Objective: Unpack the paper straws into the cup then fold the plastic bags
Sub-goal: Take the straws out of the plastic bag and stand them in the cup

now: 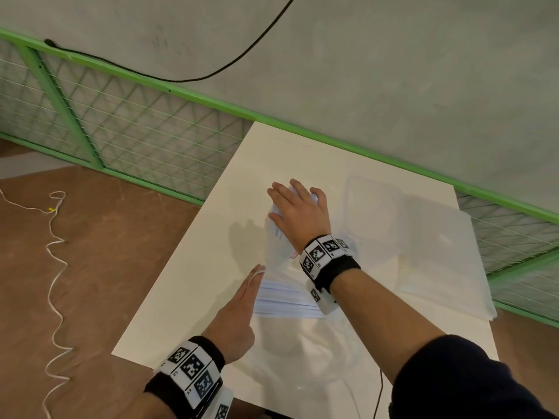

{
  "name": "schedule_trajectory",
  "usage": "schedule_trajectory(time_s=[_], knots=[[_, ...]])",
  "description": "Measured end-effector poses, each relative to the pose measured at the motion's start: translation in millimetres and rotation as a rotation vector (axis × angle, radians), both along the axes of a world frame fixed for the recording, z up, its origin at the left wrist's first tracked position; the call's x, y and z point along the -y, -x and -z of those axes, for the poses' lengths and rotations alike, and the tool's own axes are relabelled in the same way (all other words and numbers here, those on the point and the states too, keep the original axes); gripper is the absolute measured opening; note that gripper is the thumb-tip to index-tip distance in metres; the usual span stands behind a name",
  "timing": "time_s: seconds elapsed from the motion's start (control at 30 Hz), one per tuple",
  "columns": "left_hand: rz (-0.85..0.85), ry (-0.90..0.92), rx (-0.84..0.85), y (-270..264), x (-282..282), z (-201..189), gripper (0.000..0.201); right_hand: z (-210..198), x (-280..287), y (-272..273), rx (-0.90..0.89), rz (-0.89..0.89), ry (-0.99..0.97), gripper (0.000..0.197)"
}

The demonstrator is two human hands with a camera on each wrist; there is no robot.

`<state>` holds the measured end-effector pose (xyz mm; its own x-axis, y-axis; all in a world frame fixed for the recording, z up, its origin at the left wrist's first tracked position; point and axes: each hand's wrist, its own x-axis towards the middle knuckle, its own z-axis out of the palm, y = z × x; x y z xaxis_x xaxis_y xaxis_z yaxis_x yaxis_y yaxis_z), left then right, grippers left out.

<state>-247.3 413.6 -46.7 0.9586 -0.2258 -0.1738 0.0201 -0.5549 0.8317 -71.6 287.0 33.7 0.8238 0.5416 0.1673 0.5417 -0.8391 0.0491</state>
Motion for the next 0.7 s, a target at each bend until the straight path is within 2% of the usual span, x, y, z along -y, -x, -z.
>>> schedule_trajectory(time_s=[0.17,0.37,0.57,0.63,0.7], knots=[[-0.002,-0.005,-0.002,0,-2,1,0.108,-4,-2,-4,-0.036,0.084,0.061,0.045],[-0.005,-0.011,-0.009,0,-1,-4,0.108,-7,0,-6,-0.084,0.041,-0.065,0.037],[0.0,-0.007,-0.025,-2,0,-5,0.109,-19,5,-1,-0.127,0.082,0.021,0.045],[-0.001,-0.001,-0.036,-2,0,-4,0.11,-33,6,10,-0.014,0.037,-0.095,0.044],[-0.007,0.019,-0.048,-2,-1,-4,0.11,-44,5,31,0.113,-0.108,-0.313,0.033]])
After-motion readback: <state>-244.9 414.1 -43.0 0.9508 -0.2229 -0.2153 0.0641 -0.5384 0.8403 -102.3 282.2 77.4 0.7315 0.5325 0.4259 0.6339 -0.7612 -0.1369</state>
